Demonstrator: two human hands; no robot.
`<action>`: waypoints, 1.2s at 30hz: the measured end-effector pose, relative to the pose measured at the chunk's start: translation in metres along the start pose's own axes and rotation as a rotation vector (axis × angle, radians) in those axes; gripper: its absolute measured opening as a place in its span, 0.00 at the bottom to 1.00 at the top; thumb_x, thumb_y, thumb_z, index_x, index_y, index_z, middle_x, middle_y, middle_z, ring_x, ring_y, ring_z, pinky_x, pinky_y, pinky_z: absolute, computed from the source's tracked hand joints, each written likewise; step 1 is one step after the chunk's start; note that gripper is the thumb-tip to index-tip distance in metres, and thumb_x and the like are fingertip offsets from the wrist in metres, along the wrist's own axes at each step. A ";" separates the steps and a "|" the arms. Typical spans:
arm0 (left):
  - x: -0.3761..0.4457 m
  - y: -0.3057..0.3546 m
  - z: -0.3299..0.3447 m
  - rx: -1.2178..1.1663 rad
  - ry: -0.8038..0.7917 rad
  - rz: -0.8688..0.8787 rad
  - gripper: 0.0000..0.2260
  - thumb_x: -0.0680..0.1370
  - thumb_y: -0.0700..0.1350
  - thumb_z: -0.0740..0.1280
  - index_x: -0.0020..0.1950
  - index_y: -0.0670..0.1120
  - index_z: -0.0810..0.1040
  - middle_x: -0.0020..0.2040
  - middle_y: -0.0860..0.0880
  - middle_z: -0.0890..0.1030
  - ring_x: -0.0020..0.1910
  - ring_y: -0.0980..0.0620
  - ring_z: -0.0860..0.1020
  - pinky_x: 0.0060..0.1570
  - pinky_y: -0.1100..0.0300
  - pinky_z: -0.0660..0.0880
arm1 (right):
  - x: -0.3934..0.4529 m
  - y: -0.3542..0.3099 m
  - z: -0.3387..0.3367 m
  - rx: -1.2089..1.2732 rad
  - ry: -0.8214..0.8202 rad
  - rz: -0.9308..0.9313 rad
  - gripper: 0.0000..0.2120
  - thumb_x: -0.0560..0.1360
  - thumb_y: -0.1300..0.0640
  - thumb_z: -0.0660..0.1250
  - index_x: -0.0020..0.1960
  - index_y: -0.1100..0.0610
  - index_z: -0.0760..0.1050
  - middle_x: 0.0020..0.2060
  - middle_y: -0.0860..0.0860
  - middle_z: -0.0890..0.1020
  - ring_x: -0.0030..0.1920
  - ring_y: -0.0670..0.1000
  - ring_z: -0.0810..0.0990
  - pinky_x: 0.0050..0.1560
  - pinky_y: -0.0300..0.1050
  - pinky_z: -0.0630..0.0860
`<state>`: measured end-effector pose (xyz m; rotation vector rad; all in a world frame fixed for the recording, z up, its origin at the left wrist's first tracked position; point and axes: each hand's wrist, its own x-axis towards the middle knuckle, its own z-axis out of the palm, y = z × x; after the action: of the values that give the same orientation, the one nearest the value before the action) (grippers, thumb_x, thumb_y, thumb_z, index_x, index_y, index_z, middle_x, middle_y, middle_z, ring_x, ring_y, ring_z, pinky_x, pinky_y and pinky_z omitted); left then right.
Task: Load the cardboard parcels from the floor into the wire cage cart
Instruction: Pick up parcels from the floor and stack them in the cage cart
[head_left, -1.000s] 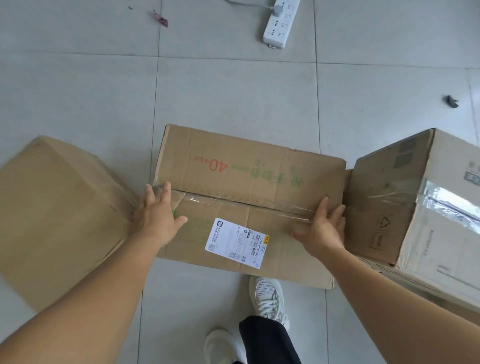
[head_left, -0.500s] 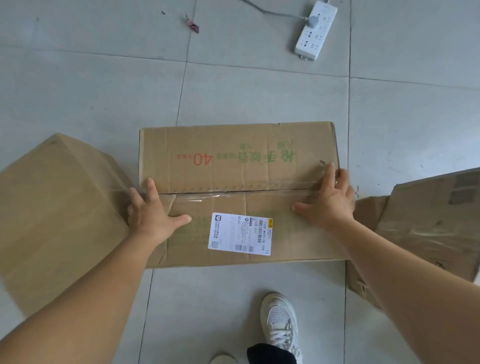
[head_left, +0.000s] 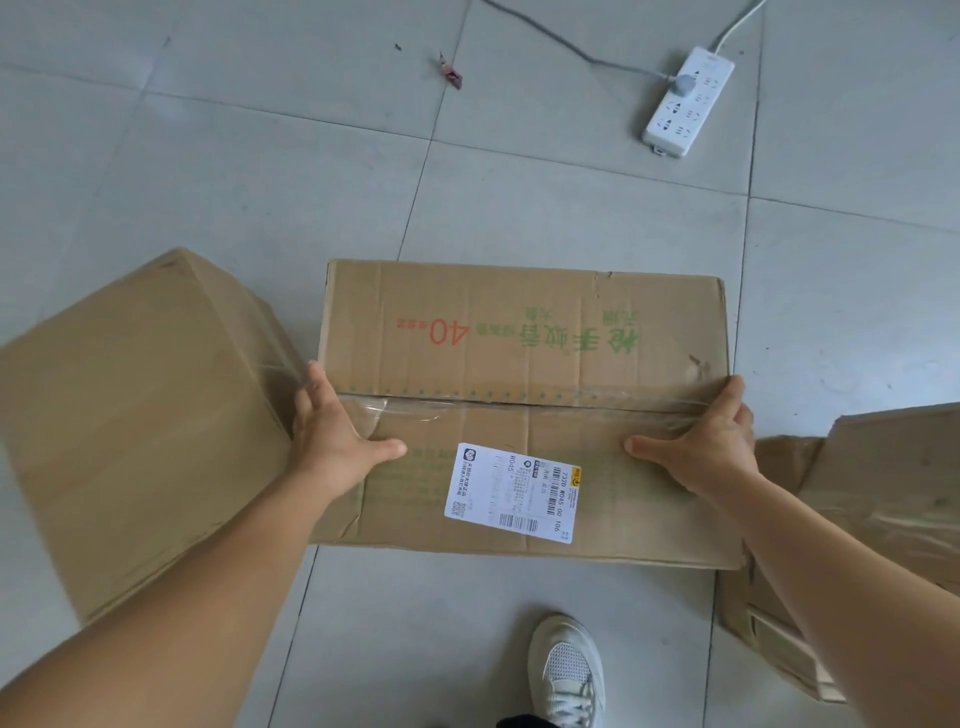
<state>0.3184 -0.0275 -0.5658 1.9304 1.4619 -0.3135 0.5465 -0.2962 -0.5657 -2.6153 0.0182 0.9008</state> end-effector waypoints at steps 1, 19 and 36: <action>-0.005 -0.001 -0.003 -0.014 0.002 0.004 0.62 0.64 0.48 0.81 0.78 0.49 0.35 0.78 0.46 0.47 0.76 0.46 0.55 0.73 0.52 0.59 | -0.004 -0.001 -0.003 0.001 0.002 -0.004 0.65 0.61 0.46 0.82 0.79 0.52 0.36 0.76 0.56 0.54 0.76 0.59 0.55 0.73 0.58 0.61; -0.170 0.065 -0.203 -0.173 0.077 0.025 0.60 0.66 0.47 0.80 0.78 0.50 0.33 0.79 0.42 0.42 0.78 0.47 0.49 0.73 0.53 0.54 | -0.174 -0.102 -0.180 0.046 0.083 -0.181 0.61 0.59 0.47 0.83 0.77 0.51 0.44 0.72 0.57 0.59 0.71 0.62 0.63 0.70 0.62 0.65; -0.354 0.018 -0.366 -0.347 0.385 -0.102 0.61 0.64 0.46 0.81 0.78 0.50 0.36 0.78 0.47 0.50 0.76 0.45 0.57 0.71 0.48 0.61 | -0.340 -0.214 -0.258 0.015 -0.024 -0.503 0.60 0.60 0.49 0.83 0.78 0.52 0.45 0.72 0.56 0.60 0.71 0.62 0.62 0.70 0.62 0.64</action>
<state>0.1392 -0.0607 -0.0900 1.6945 1.7303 0.2699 0.4567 -0.2242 -0.1026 -2.4181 -0.6071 0.7405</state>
